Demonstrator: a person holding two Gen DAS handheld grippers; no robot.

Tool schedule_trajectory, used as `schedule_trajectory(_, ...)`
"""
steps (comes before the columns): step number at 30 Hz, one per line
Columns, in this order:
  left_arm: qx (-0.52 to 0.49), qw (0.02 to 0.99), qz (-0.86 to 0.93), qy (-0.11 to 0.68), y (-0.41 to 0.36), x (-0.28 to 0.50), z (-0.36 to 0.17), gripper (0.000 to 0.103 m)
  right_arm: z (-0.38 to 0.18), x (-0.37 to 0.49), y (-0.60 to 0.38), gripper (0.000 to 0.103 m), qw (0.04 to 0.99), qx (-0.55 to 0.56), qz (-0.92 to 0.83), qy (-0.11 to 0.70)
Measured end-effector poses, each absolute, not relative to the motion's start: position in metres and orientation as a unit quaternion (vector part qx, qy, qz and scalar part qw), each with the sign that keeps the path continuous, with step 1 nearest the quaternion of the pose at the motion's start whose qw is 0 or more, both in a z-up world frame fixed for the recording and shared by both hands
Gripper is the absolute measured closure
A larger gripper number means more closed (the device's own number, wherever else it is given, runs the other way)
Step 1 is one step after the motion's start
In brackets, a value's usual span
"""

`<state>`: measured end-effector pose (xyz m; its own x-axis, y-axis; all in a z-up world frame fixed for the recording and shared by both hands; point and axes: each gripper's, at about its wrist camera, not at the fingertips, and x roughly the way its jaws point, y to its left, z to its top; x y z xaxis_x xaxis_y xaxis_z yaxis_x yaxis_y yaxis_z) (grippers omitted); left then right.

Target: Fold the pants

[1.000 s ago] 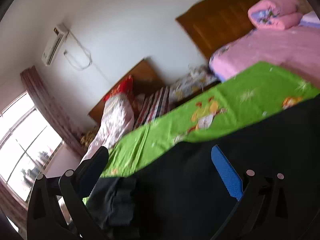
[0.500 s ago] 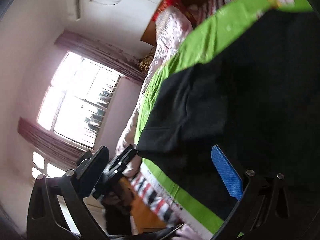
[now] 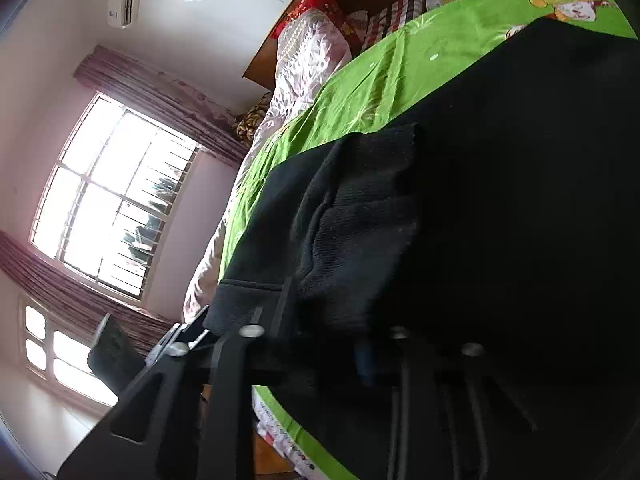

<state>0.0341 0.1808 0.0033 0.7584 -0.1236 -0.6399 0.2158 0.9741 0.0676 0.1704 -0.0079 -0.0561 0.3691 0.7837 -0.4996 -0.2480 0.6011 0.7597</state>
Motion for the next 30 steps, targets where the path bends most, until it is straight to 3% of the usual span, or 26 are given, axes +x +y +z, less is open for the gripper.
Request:
schedule_trajectory(3,0.088,0.930,-0.089,0.344,0.175,0.039,-0.005,0.061,-0.049,0.169,-0.013,0.092,0.775,0.306,0.342,0.434)
schedule_trajectory(11,0.101,0.933,-0.076,0.338,0.170,0.046,-0.002,0.057,0.010,0.159,-0.003,0.093,0.800,0.288,0.383,0.362)
schedule_trajectory(13,0.103,0.937,-0.079,0.326,0.169,0.045,0.002,0.073,0.019,0.153,-0.005,0.093,0.807,0.285,0.382,0.349)
schedule_trajectory(18,0.130,0.939,-0.105,0.299,0.166,0.025,0.008,0.080,0.002,0.140,-0.028,0.093,0.810,0.289,0.364,0.357)
schedule_trajectory(23,0.157,0.929,-0.105,0.318,0.160,0.025,-0.004,0.069,-0.068,0.145,-0.048,0.093,0.786,0.318,0.312,0.429)
schedule_trajectory(30,0.143,0.933,-0.120,0.307,0.166,0.017,0.017,0.069,-0.038,0.131,-0.048,0.093,0.815,0.288,0.316,0.392)
